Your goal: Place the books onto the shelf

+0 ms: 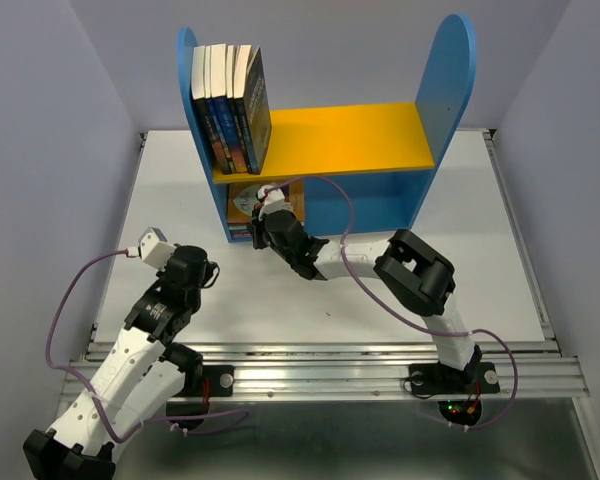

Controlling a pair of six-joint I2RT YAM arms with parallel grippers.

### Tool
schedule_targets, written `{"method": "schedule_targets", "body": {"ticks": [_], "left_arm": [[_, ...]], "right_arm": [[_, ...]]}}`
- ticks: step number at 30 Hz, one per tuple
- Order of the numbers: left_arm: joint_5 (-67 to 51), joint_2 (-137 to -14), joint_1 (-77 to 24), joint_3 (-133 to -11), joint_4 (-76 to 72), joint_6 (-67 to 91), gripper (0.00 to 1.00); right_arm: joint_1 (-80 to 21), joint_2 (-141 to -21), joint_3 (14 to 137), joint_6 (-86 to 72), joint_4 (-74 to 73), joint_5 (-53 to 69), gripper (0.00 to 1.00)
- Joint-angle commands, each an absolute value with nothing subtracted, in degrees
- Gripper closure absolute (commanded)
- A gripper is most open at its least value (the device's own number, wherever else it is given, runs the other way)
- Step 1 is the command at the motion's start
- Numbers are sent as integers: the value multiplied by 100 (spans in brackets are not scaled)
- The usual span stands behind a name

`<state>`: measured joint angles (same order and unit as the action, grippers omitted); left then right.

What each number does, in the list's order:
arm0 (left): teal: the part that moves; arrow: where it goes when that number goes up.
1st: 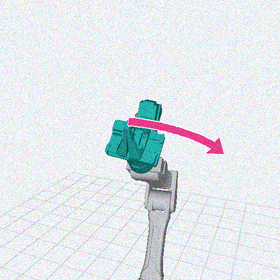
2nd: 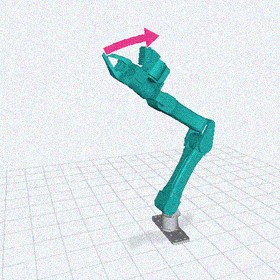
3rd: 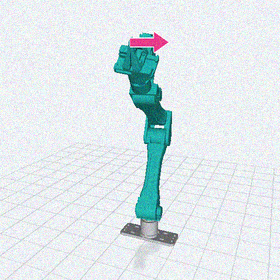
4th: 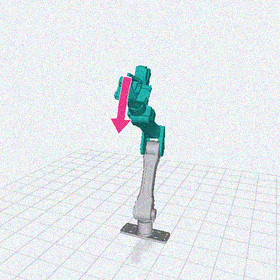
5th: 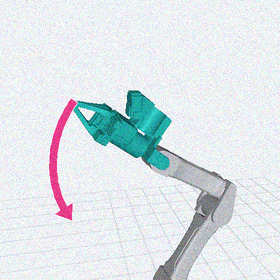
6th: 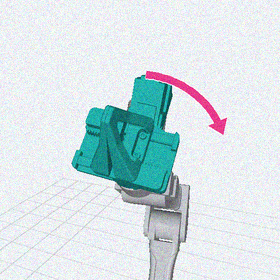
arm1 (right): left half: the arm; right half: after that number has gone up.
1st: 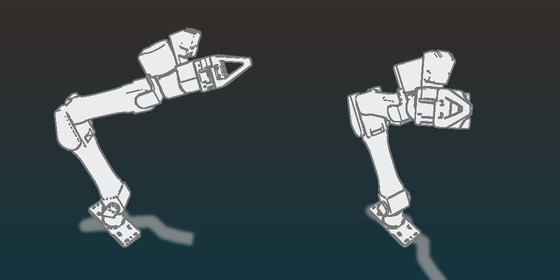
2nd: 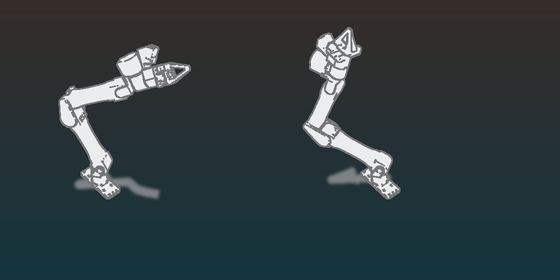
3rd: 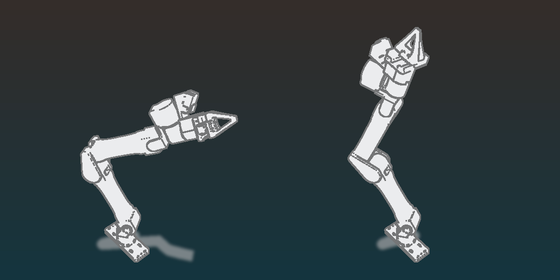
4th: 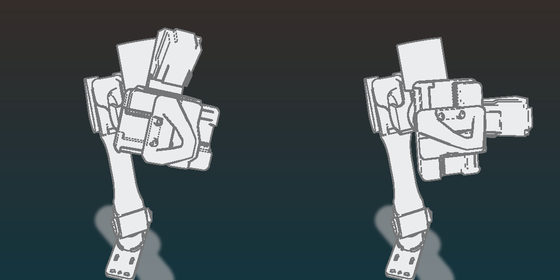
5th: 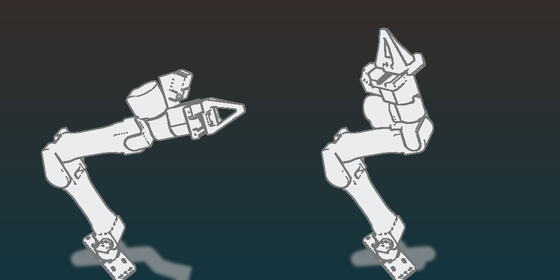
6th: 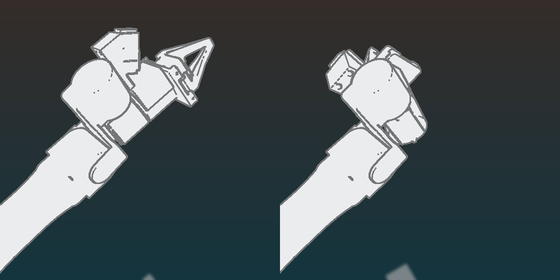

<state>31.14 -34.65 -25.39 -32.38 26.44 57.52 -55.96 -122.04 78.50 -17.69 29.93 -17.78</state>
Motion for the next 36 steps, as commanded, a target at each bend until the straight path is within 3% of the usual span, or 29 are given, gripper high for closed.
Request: {"method": "schedule_targets", "body": {"ticks": [1,8,12,13,14,15,16,20,21,23,25,26,36], "left_arm": [[3305,-3410,-2522,-3375,2637,5757,100],[3270,-3340,-2514,-3366,2698,5792,99],[3208,-3287,-2522,-3384,2760,5818,91],[3156,-3261,-2514,-3384,2786,5827,83],[3155,-3243,-2522,-3392,2795,5836,75],[3103,-3217,-2514,-3427,2847,5836,67],[3076,-3191,-2522,-3436,2882,5836,57],[3015,-3059,-2514,-3559,3093,5827,35],[3006,-3032,-2522,-3577,3129,5827,18],[2962,-3006,-2522,-3612,3208,5827,1],[2927,-2997,-2514,-3647,3348,5897,1],[2927,-2988,-2514,-3656,3392,5924,1],[2979,-2900,-2514,-3797,3647,5994,1]], "right_arm": [[-5616,-12191,7972,-1758,3094,-1785,99],[-5669,-11709,7463,-1889,3102,-1653,99],[-5722,-11130,6945,-2100,3015,-1573,96],[-5722,-10979,6656,-2248,2893,-1599,87],[-5722,-10821,6653,-2250,2831,-1600,87],[-5722,-10480,6314,-2424,2743,-1626,77],[-5722,-10294,6145,-2521,2629,-1669,75],[-5722,-9327,5249,-2855,1892,-2397,67],[-5722,-9142,5177,-2943,1707,-2547,66],[-5722,-8729,5063,-3180,978,-2864,59],[-5722,-8439,4931,-3549,347,-3172,11],[-5722,-8438,4887,-3794,108,-3347,0],[-5722,-7778,4930,-5501,-2020,-5079,0]]}}
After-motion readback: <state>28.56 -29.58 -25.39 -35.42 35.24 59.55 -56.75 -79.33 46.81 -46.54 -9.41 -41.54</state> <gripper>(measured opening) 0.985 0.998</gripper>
